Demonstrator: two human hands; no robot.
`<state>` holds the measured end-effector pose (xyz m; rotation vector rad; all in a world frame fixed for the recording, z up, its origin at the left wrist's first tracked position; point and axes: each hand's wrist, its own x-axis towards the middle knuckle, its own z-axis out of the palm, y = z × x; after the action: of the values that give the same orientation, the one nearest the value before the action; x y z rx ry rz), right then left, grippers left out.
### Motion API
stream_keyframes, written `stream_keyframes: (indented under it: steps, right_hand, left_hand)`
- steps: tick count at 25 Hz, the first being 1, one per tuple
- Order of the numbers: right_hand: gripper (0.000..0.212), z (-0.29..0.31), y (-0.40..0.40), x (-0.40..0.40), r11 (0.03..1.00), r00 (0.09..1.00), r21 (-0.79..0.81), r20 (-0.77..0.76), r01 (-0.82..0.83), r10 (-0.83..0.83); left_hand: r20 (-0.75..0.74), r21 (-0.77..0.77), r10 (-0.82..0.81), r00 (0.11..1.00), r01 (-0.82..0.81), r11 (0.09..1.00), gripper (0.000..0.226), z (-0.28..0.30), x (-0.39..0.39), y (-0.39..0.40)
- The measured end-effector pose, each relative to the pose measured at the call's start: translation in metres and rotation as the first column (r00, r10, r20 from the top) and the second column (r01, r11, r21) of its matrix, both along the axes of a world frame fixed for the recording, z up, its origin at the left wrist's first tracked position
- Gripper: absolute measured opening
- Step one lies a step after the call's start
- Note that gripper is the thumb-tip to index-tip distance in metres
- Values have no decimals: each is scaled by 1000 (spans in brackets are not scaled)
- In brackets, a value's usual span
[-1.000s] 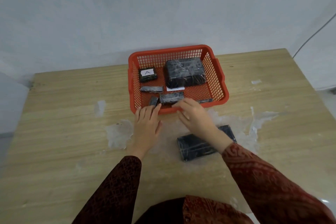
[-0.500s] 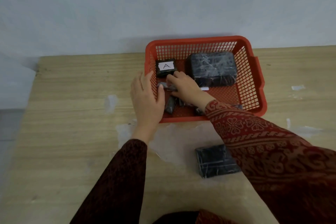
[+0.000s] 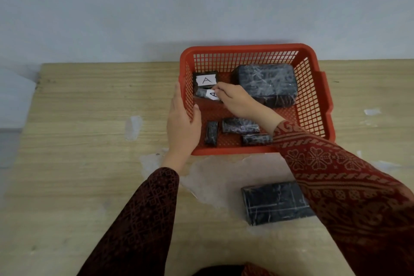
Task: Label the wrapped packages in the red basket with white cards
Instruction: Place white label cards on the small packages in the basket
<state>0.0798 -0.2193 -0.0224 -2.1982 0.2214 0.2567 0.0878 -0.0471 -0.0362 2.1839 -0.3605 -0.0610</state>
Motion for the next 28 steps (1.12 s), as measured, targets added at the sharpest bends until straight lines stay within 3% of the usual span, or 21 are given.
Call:
stream_keyframes:
  steps: [6, 10, 13, 16, 20, 23, 25, 28]
  right_hand:
    - [25, -3, 0, -6, 1000, 999, -9, 30, 23, -23]
    - [31, -10, 2, 0, 935, 982, -333, 98, -118, 159]
    - [29, -10, 1, 17, 779, 967, -597, 20, -192, 254]
    - [29, -11, 8, 18, 679, 964, -708, -11, -195, 266]
    - [35, -7, 12, -7, 705, 947, -700, 139, -112, 289]
    - [31, 0, -7, -35, 755, 904, -623, 177, -204, 390]
    - [40, 1, -21, -58, 714, 901, -636, 66, -293, 429]
    - [57, -2, -37, -75, 682, 927, -636, -171, -362, 333]
  left_hand:
    - [-1, 3, 6, 1000, -6, 1000, 65, 2, -1, 0]
    - [11, 12, 17, 1000, -17, 1000, 65, 4, -2, -2]
    - [12, 1, 35, 999, -35, 999, 65, 6, -2, -3]
    - [12, 3, 33, 999, -33, 999, 66, 6, -1, -2]
    - [20, 21, 31, 999, -32, 999, 66, 4, -1, 0]
    - [20, 24, 40, 999, -41, 999, 66, 4, -2, 0]
    - [19, 20, 45, 999, -45, 999, 66, 5, -1, 1]
    - [3, 13, 37, 999, -37, 999, 65, 5, -1, 0]
